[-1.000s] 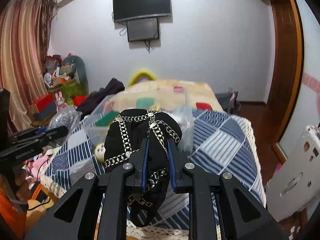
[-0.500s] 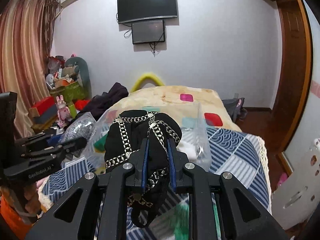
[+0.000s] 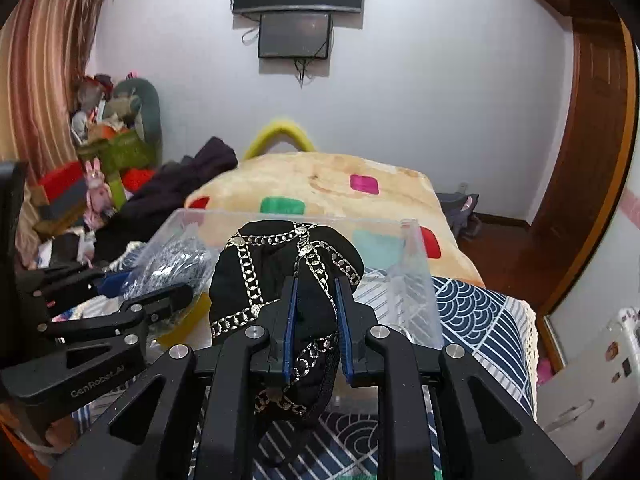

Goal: Organize soft objects
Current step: 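Lower the cord bag and black chain bag into the clear box with both tools, then grasp the yellow doll-face ball with the left tool while the right tool grasps the green gloves, then release the doll ball and green gloves into the clear box with both tools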

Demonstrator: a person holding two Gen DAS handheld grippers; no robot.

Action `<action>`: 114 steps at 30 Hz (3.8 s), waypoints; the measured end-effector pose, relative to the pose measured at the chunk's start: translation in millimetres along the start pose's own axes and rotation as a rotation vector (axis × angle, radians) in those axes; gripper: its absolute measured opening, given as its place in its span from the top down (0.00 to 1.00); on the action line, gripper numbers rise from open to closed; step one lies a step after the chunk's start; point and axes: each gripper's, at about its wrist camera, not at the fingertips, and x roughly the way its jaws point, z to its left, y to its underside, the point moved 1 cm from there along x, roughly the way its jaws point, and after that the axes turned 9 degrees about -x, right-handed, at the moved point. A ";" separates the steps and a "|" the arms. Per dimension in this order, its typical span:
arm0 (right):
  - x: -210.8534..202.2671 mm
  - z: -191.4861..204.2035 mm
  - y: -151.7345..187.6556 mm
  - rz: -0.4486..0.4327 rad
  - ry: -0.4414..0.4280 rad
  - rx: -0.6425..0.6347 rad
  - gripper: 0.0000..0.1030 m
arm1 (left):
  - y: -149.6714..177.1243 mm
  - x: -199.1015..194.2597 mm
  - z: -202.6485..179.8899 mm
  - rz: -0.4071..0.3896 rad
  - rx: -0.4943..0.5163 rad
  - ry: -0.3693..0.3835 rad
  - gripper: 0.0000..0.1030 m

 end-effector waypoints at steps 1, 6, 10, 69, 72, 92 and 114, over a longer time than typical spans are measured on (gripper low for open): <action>3.9 -0.4 0.5 0.010 0.002 -0.004 0.84 | -1.1 3.8 -0.1 0.006 -0.001 -0.001 0.67; 21.0 -2.8 3.4 0.060 0.015 -0.008 0.84 | -5.5 13.5 -2.1 0.010 -0.011 -0.015 0.62; 27.5 -7.6 8.9 0.094 0.014 -0.011 0.83 | -2.4 21.7 -3.9 0.032 0.002 -0.033 0.45; -30.7 -33.0 131.1 0.148 0.001 0.148 0.67 | 104.4 1.8 5.8 0.121 -0.013 -0.045 0.59; -36.4 -26.1 125.5 0.127 0.005 0.127 0.86 | 109.9 -3.5 -1.7 0.100 0.026 -0.060 0.60; -78.9 -25.1 59.9 -0.101 -0.005 0.096 0.90 | 75.4 -80.9 10.3 -0.070 -0.020 0.031 0.60; -7.0 -7.6 16.0 -0.095 -0.044 0.041 0.90 | 17.2 1.7 -21.1 0.003 0.011 0.076 0.60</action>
